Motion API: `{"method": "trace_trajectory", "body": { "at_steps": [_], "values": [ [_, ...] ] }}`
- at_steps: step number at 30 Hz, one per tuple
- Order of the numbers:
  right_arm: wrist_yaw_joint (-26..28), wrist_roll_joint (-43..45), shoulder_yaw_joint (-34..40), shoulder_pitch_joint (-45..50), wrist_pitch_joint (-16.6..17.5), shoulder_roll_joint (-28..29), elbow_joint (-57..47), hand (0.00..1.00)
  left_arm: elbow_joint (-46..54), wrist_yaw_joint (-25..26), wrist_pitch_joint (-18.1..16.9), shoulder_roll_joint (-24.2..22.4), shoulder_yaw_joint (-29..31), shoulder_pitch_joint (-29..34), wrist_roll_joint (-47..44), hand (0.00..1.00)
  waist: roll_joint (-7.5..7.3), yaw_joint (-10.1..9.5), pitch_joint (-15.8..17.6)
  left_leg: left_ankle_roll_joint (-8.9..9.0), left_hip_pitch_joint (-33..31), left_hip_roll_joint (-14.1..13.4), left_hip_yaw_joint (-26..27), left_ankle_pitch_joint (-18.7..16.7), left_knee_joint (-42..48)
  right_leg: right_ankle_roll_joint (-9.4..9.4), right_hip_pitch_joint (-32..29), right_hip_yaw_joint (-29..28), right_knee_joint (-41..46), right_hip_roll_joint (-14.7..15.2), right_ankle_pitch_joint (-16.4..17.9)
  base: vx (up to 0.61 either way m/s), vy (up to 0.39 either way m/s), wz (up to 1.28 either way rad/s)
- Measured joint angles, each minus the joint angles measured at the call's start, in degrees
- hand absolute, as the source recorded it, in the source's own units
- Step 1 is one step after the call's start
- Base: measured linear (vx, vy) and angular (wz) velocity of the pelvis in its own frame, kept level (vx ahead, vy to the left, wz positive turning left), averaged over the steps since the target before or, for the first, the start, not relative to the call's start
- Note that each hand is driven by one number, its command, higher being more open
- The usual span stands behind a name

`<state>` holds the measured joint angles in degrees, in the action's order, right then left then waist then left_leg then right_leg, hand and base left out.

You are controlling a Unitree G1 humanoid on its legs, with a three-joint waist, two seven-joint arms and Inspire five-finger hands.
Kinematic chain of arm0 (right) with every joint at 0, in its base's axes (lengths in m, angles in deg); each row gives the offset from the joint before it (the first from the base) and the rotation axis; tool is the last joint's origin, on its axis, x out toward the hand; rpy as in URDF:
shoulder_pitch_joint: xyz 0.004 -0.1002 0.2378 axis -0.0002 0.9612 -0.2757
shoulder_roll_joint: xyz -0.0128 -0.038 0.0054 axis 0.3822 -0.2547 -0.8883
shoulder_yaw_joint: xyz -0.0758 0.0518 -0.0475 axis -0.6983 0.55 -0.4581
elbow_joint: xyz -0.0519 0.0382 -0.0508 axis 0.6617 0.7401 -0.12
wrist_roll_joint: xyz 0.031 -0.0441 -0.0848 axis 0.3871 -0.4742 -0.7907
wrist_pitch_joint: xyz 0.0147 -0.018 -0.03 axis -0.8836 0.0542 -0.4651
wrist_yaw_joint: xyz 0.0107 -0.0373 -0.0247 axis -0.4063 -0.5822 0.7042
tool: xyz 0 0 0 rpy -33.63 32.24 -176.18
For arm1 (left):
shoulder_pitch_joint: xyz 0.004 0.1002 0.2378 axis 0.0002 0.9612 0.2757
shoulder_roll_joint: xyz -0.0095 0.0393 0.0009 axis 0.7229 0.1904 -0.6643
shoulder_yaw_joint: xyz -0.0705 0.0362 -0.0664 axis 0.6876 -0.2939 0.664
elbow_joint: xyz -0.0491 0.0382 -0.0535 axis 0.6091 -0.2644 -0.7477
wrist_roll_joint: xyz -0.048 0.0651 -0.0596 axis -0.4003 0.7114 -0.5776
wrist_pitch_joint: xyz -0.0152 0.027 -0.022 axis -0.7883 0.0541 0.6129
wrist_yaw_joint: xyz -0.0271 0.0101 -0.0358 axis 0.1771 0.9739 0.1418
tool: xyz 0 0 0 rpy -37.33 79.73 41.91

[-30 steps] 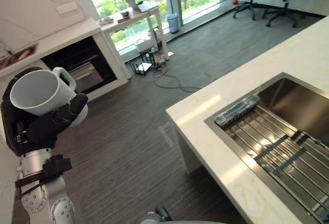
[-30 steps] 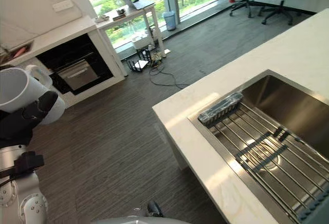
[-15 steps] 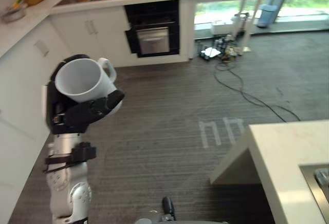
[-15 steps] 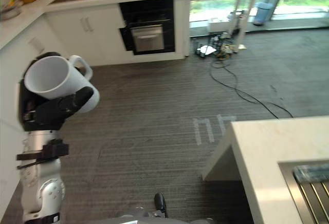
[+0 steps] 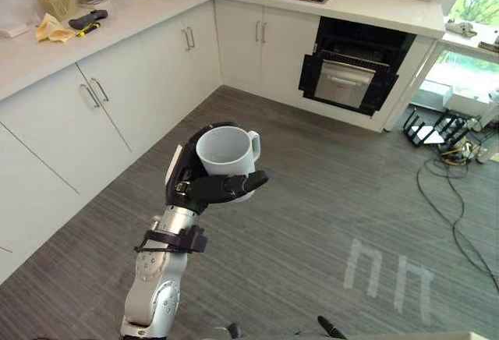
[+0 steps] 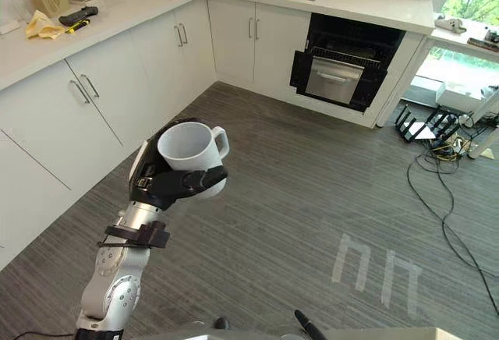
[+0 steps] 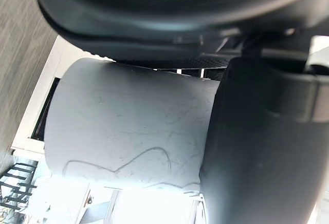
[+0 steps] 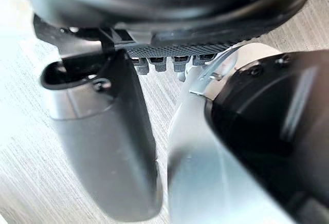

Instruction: Walk over to the sink, pick up the cup, carry it to the dishwasher, place the cup inside the dishwasher, then close the dishwasher door

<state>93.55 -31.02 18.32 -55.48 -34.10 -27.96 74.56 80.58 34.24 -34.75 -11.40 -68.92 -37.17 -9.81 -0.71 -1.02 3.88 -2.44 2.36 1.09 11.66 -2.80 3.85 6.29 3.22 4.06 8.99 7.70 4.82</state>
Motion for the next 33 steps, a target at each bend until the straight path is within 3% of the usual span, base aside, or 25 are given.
{"method": "trace_trajectory", "body": {
  "at_steps": [3,7,15,21,22,27,31,33],
  "values": [
    [0.01,0.55,-1.74,0.21,-1.8,-1.19,0.07,1.0,0.0,0.23,0.0,1.67,-0.01,-0.9,-0.03,0.0,-0.01,-0.01,-1.22,0.39,1.99,-0.23,0.2,0.31,-1.87,-0.53,0.9,-0.17,0.01,-0.5,-0.35,0.13,0.007,0.0],
    [0.47,0.48,-4.51,0.28,-1.73,-2.01,0.11,1.0,-0.02,0.16,-0.01,2.17,0.44,-2.14,-0.13,0.0,-0.03,0.02,-1.31,0.67,4.46,-0.56,1.43,0.49,-3.55,-1.38,1.86,-1.08,0.01,-1.07,-0.92,0.02,0.011,-0.15],
    [1.98,0.61,-6.33,-0.1,-1.86,-2.23,-0.15,1.0,-7.43,-1.47,-0.05,3.77,0.22,-2.11,-0.12,0.0,0.0,2.33,-0.89,1.35,7.13,-0.88,4.57,3.82,-9.21,-2.11,1.02,-2.06,-0.91,-2.14,-1.34,-0.1,-0.052,-0.24],
    [2.31,0.62,-6.39,1.73,-2.11,-1.95,-0.61,1.0,-7.61,-1.69,0.26,1.61,-0.87,-1.87,-0.34,0.0,0.01,3.42,-0.57,2.62,6.29,-2.56,6.58,4.7,-9.23,-2.94,0.74,-2.45,-3.21,-3.48,-0.86,-0.09,-0.092,-0.06],
    [2.45,0.36,-6.72,1.52,-1.1,-1.07,-0.93,1.0,-14.13,-3.34,0.21,1.5,-3.07,-1.7,-0.71,0.0,0.34,3.52,0.74,3.17,7.7,-3.14,7.19,4.54,-9.29,-3.3,3.8,-2.04,-7.17,-4.29,-2.31,-0.02,-0.048,-0.04],
    [2.44,0.35,-7.03,1.68,-1.05,-1.27,-0.93,1.0,-14.13,-3.34,0.2,1.11,-3.02,-1.49,-0.73,0.0,0.31,3.61,0.72,3.2,7.58,-3.35,7.42,4.52,-9.23,-3.46,4.14,-2.06,-8.62,-4.41,-2.91,0.0,0.0,-0.01],
    [2.58,0.31,-9.99,2.09,-0.84,-2.38,-1.53,1.0,-14.62,-1.56,0.2,-0.51,-2.27,0.63,-3.2,0.0,0.46,3.49,0.83,3.6,7.26,-3.97,8.06,4.52,-8.86,-3.23,6.64,5.43,-14.06,-3.34,-6.16,-0.01,-0.029,-0.08],
    [3.13,0.14,-10.51,2.16,-0.61,-2.74,-1.87,1.0,-15.61,-0.05,0.21,-1.25,-1.89,1.27,-3.39,0.0,0.65,3.52,1.0,4.21,6.83,-4.59,7.58,4.11,-7.68,-3.25,6.98,7.39,-14.09,-3.5,-6.15,0.0,-0.079,0.11]
  ]
}}
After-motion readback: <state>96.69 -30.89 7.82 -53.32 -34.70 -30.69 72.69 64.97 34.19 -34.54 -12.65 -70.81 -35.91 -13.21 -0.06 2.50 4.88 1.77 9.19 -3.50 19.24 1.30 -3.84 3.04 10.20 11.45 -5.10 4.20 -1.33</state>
